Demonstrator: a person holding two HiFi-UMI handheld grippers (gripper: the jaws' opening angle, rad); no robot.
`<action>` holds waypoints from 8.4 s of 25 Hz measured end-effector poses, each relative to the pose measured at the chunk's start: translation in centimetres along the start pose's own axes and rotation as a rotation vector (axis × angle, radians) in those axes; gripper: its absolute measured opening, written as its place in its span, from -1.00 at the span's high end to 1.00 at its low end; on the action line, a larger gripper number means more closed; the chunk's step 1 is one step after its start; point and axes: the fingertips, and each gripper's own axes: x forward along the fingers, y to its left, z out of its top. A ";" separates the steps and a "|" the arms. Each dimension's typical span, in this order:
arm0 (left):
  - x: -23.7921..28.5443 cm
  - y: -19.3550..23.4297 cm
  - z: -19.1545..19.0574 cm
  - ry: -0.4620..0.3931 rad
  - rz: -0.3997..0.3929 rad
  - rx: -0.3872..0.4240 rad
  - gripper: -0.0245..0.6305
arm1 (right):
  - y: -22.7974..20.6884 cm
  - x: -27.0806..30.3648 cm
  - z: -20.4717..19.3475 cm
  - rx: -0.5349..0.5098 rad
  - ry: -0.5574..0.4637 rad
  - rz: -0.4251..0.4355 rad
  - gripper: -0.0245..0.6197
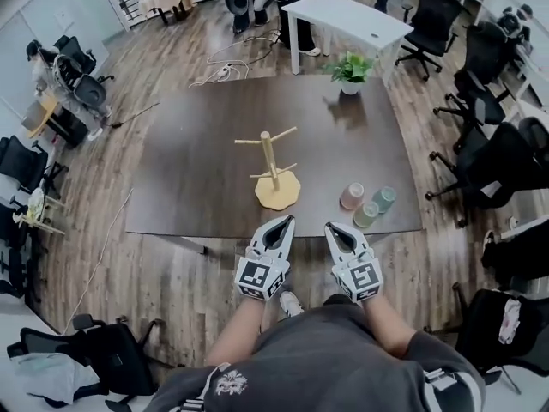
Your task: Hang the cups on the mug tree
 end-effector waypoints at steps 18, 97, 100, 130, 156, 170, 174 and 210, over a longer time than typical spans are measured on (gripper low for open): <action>7.5 -1.2 -4.8 0.092 -0.171 -0.009 0.90 | -9.0 -2.2 -6.5 0.078 0.122 -0.308 0.86; 4.2 9.3 -5.9 0.106 0.183 -0.038 0.90 | -12.2 12.9 -3.9 0.731 -0.006 -0.096 0.00; 3.9 10.4 -6.1 0.109 0.222 -0.041 0.91 | -12.9 14.7 -3.6 0.768 -0.020 -0.072 0.00; 2.9 12.9 -7.4 0.143 0.328 -0.056 0.90 | -8.7 22.2 -8.7 1.004 0.146 0.175 0.00; 1.0 7.3 -5.0 0.092 0.156 -0.027 0.90 | -6.6 10.4 -3.0 0.311 0.053 -0.077 0.84; -1.7 2.7 -2.5 0.026 0.060 -0.005 0.91 | -1.5 3.1 -0.8 -0.024 0.016 -0.159 0.84; -0.6 1.7 -3.0 0.025 0.021 -0.022 0.91 | -2.7 1.9 -1.2 -0.004 0.020 -0.213 0.84; 14.3 -1.8 -10.4 0.244 -0.083 0.030 0.91 | -17.6 4.8 -15.2 0.134 0.282 -0.275 0.02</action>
